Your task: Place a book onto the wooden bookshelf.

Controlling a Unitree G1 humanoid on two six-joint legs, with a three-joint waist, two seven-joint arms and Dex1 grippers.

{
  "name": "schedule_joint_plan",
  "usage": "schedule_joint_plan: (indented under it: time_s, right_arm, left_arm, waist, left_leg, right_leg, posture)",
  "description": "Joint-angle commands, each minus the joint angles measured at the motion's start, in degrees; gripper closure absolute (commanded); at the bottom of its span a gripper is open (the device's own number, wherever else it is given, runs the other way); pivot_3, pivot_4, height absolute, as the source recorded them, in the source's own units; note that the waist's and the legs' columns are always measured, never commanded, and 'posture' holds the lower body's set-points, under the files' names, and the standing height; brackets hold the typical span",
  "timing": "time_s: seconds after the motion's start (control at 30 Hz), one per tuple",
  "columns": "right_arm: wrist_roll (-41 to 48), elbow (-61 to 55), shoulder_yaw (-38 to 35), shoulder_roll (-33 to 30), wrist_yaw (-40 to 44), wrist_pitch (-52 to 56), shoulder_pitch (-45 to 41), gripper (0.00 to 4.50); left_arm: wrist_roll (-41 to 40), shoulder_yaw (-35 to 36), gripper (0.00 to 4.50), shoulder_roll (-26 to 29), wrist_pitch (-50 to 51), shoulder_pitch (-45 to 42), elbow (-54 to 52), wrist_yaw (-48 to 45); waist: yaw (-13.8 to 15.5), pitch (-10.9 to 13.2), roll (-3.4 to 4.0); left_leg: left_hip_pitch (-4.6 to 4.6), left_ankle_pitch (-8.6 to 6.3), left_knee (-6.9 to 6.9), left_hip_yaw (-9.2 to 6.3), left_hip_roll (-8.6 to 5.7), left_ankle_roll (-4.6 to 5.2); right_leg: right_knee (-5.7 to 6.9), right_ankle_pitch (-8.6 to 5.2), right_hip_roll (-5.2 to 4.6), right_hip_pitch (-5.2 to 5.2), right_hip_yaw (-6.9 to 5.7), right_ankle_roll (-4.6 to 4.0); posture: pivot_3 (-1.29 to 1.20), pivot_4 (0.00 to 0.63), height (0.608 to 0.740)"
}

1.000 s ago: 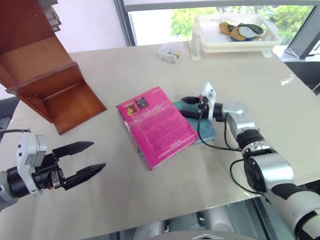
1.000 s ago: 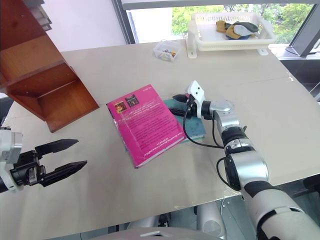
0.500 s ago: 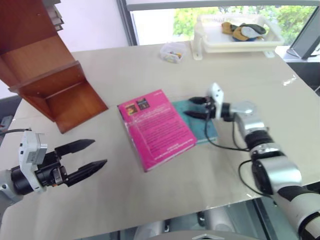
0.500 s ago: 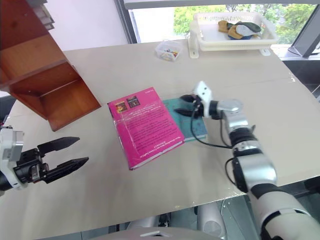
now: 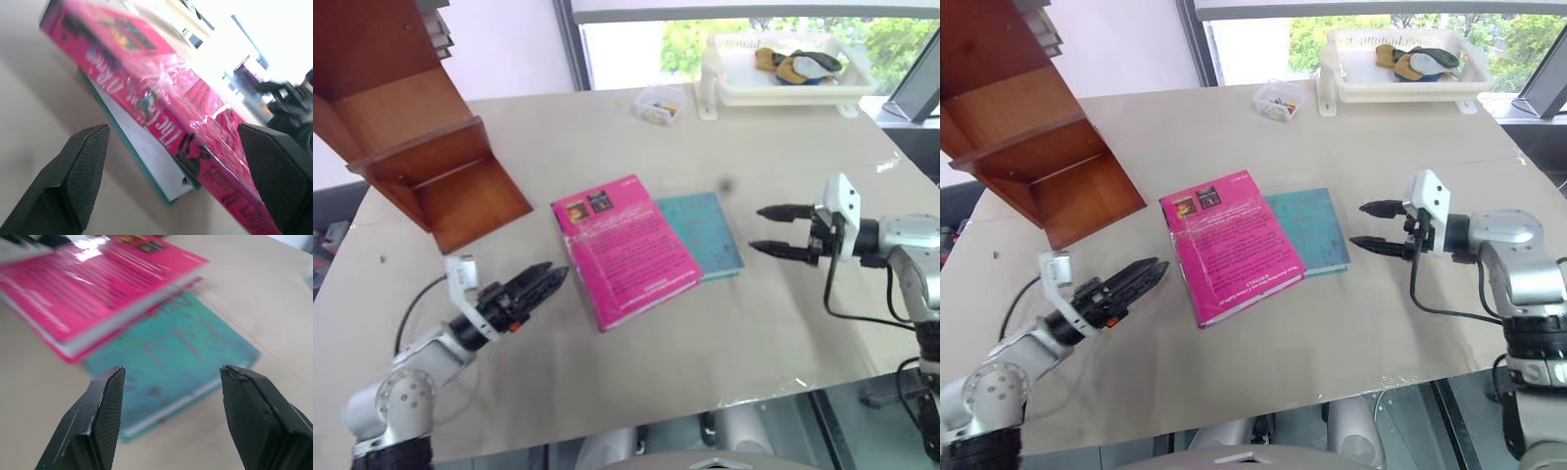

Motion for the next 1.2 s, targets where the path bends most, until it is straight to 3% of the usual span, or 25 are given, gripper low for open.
schedule_joint_plan:
  time_s: [0.03, 0.37, 0.7, 0.83, 1.0, 1.07, 1.2]
  right_arm:
    - [4.6, -8.1, -3.1, -2.0, -2.0, 4.2, 3.2, 1.35]
    - [11.9, -17.2, -7.6, -7.6, -3.2, 8.8, 8.9, 1.35]
    - [10.5, -16.3, -7.4, -8.6, -4.4, 6.5, 10.2, 1.35]
    - [10.1, -16.4, -7.2, -8.7, -4.7, 5.6, 11.2, 1.35]
    - [10.1, -16.6, -7.2, -8.8, -5.1, 5.1, 11.8, 1.35]
    - [10.1, -16.5, -7.3, -8.9, -5.1, 4.9, 11.9, 1.35]
    - [10.0, -16.2, -7.5, -9.1, -5.0, 4.4, 12.4, 1.35]
  left_arm:
    - [-7.1, 1.8, 0.05, -1.3, 5.2, -4.3, 4.8, 3.0]
    - [-15.5, 1.1, 0.05, -0.7, 20.7, -16.1, 21.2, 3.4]
    - [-12.4, -1.3, 0.05, 2.5, 28.9, -25.5, 33.1, -1.4]
    - [-11.3, -2.2, 1.31, 3.4, 31.5, -26.1, 34.1, -3.3]
    - [-10.6, -2.0, 3.4, 3.4, 33.4, -25.6, 33.4, -4.3]
    - [-10.2, -1.8, 3.68, 3.5, 33.7, -25.4, 33.3, -4.5]
    - [-10.0, -1.4, 3.68, 3.5, 34.2, -24.1, 32.3, -4.5]
  waist:
    - [0.2, 0.0, -0.19]
    - [0.8, -0.1, -0.42]
    - [1.3, 0.0, -0.43]
    - [1.4, 0.0, -0.43]
    - [1.5, 0.0, -0.43]
    - [1.5, 0.0, -0.43]
    - [1.4, 0.0, -0.43]
  left_leg:
    - [-0.01, 0.0, 0.1, -0.01, 0.0, 0.0]
    - [0.02, 0.0, 0.21, -0.05, -0.05, 0.02]
    - [0.03, 0.01, 0.22, -0.04, -0.11, 0.02]
    - [0.03, 0.01, 0.22, -0.05, -0.1, 0.02]
    - [0.03, 0.02, 0.22, -0.04, -0.1, 0.01]
    - [0.03, 0.02, 0.22, -0.04, -0.09, 0.01]
    - [0.03, 0.01, 0.22, -0.04, -0.09, 0.01]
  right_leg:
    - [0.07, 0.0, -0.01, 0.0, 0.0, 0.0]
    - [0.16, -0.02, 0.04, 0.06, -0.04, -0.01]
    - [0.15, -0.02, 0.05, 0.09, -0.03, 0.01]
    - [0.14, -0.03, 0.05, 0.09, -0.04, 0.01]
    - [0.13, -0.03, 0.04, 0.09, -0.02, 0.01]
    - [0.13, -0.03, 0.03, 0.09, -0.02, 0.01]
    - [0.12, -0.03, 0.02, 0.09, -0.02, 0.01]
  posture:
    - [0.0, 0.15, 0.74]
    - [0.0, 0.15, 0.74]
    - [0.0, 0.15, 0.74]
    - [0.0, 0.15, 0.74]
    - [0.0, 0.15, 0.74]
    - [0.0, 0.15, 0.74]
    - [0.0, 0.15, 0.74]
